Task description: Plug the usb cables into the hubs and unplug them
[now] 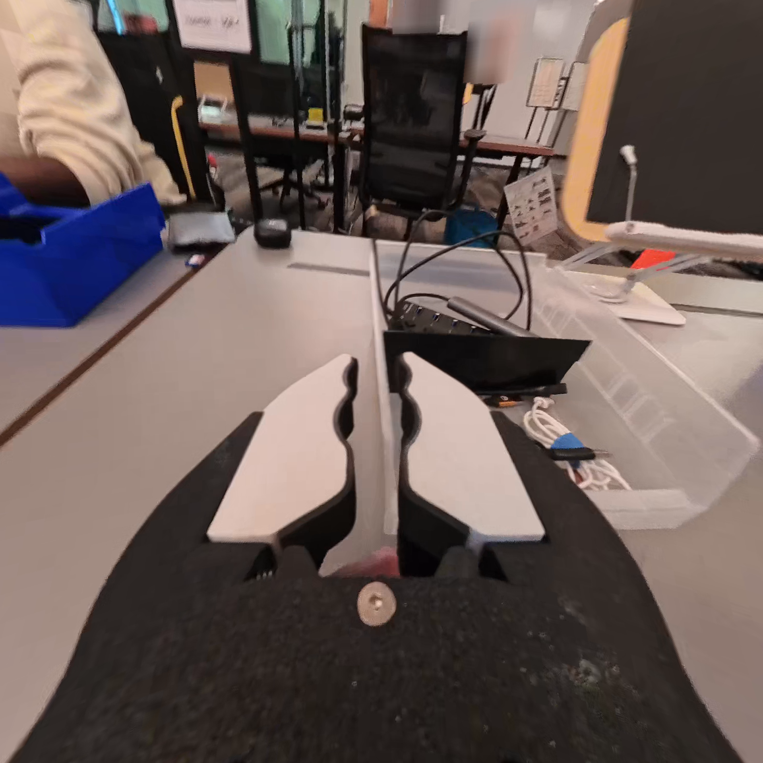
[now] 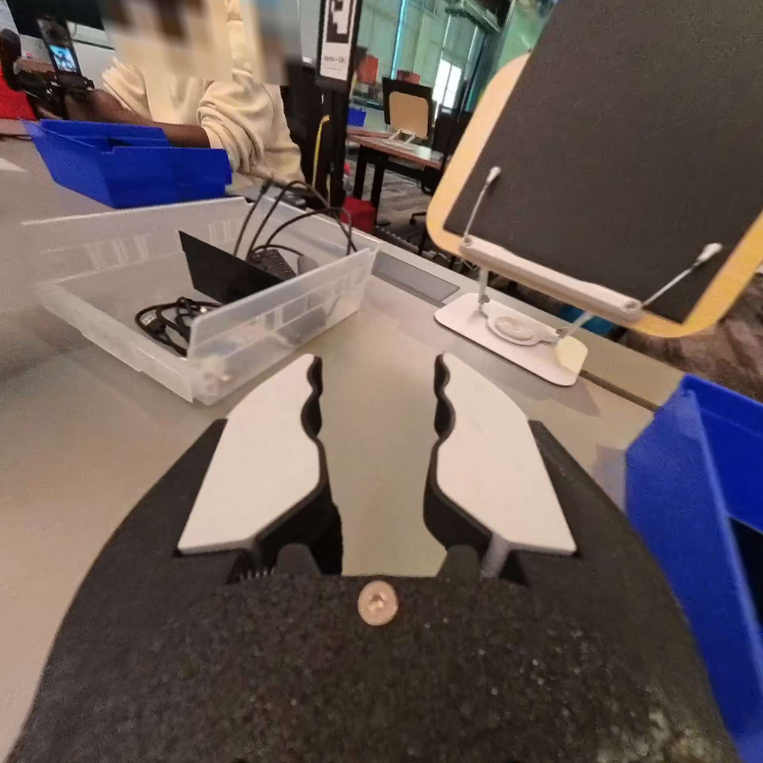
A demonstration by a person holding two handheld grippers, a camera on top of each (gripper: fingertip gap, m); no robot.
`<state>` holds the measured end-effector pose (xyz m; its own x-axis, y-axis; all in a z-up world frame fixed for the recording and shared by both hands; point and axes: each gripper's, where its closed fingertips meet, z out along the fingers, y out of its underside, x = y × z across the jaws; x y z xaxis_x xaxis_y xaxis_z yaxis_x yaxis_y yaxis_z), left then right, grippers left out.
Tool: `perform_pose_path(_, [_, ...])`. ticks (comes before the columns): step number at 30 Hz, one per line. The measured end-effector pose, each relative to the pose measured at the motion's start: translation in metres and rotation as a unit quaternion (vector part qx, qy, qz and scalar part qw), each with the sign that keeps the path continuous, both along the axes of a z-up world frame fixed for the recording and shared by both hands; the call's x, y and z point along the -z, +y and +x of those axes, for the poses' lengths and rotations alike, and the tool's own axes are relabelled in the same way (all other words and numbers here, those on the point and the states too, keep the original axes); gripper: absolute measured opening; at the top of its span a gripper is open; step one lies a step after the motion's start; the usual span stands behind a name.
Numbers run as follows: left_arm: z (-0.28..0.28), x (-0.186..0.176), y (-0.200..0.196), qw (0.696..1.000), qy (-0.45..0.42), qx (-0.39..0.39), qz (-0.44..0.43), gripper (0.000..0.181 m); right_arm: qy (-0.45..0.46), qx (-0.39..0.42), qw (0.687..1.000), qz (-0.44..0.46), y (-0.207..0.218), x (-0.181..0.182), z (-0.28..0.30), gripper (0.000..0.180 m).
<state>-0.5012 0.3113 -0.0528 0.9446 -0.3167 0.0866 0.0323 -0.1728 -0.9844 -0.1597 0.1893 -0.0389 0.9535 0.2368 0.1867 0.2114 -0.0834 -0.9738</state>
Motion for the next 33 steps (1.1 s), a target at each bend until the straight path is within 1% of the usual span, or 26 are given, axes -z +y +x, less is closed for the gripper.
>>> perform_pose_path(1, [0.007,-0.005,-0.006,1.0,0.018,0.008,0.011,0.015,0.0,0.001,1.0,0.012,-0.014,-0.004,0.023,0.048])
perform_pose_path(2, [0.015,-0.007,-0.012,0.999,0.032,0.016,0.016,0.016,0.005,0.005,1.0,0.019,-0.029,-0.006,0.046,0.043])
perform_pose_path(3, [0.024,-0.008,-0.018,0.999,0.036,0.026,0.012,0.023,0.014,0.004,1.0,0.016,-0.044,-0.005,0.067,0.039])
perform_pose_path(4, [0.036,-0.006,-0.025,0.999,0.031,0.042,0.0,0.028,0.023,0.007,1.0,0.01,-0.058,-0.002,0.087,0.039])
perform_pose_path(5, [0.047,-0.004,-0.033,0.998,0.02,0.057,-0.009,0.034,0.026,0.018,0.999,0.002,-0.071,0.003,0.109,0.038])
perform_pose_path(7, [0.068,-0.001,-0.051,0.996,0.003,0.087,-0.015,0.038,0.022,0.048,0.998,-0.023,-0.097,0.022,0.15,0.035])
perform_pose_path(9, [0.088,0.004,-0.07,0.992,-0.014,0.12,-0.028,0.046,0.022,0.078,0.995,-0.052,-0.122,0.044,0.184,0.036])
perform_pose_path(11, [0.101,0.012,-0.084,0.99,-0.017,0.13,-0.043,0.045,0.037,0.112,0.99,-0.071,-0.143,0.059,0.214,0.039])
perform_pose_path(13, [0.11,0.02,-0.094,0.989,-0.011,0.14,-0.054,0.04,0.075,0.137,0.985,-0.068,-0.156,0.057,0.236,0.044])
perform_pose_path(14, [0.115,0.022,-0.097,0.987,-0.01,0.15,-0.058,0.037,0.092,0.146,0.983,-0.059,-0.16,0.052,0.244,0.044])
perform_pose_path(16, [0.125,0.025,-0.099,0.982,-0.014,0.176,-0.071,0.037,0.113,0.156,0.98,-0.047,-0.162,0.048,0.255,0.042])
perform_pose_path(18, [0.132,0.031,-0.1,0.976,-0.021,0.2,-0.088,0.038,0.116,0.16,0.978,-0.062,-0.161,0.057,0.259,0.04])
perform_pose_path(22, [0.133,0.041,-0.098,0.97,-0.036,0.214,-0.112,0.036,0.11,0.164,0.977,-0.082,-0.154,0.067,0.26,0.042])
perform_pose_path(25, [0.128,0.042,-0.097,0.973,-0.006,0.209,-0.1,0.034,0.096,0.169,0.977,-0.092,-0.148,0.071,0.26,0.043])
perform_pose_path(28, [0.129,0.047,-0.098,0.973,0.027,0.209,-0.095,0.033,0.123,0.164,0.975,-0.083,-0.136,0.069,0.259,0.041])
perform_pose_path(30, [0.134,0.049,-0.096,0.971,0.042,0.216,-0.093,0.037,0.135,0.159,0.975,-0.077,-0.126,0.065,0.258,0.043])
perform_pose_path(33, [0.137,0.052,-0.087,0.97,0.072,0.216,-0.086,0.045,0.107,0.153,0.978,-0.091,-0.114,0.065,0.251,0.045])
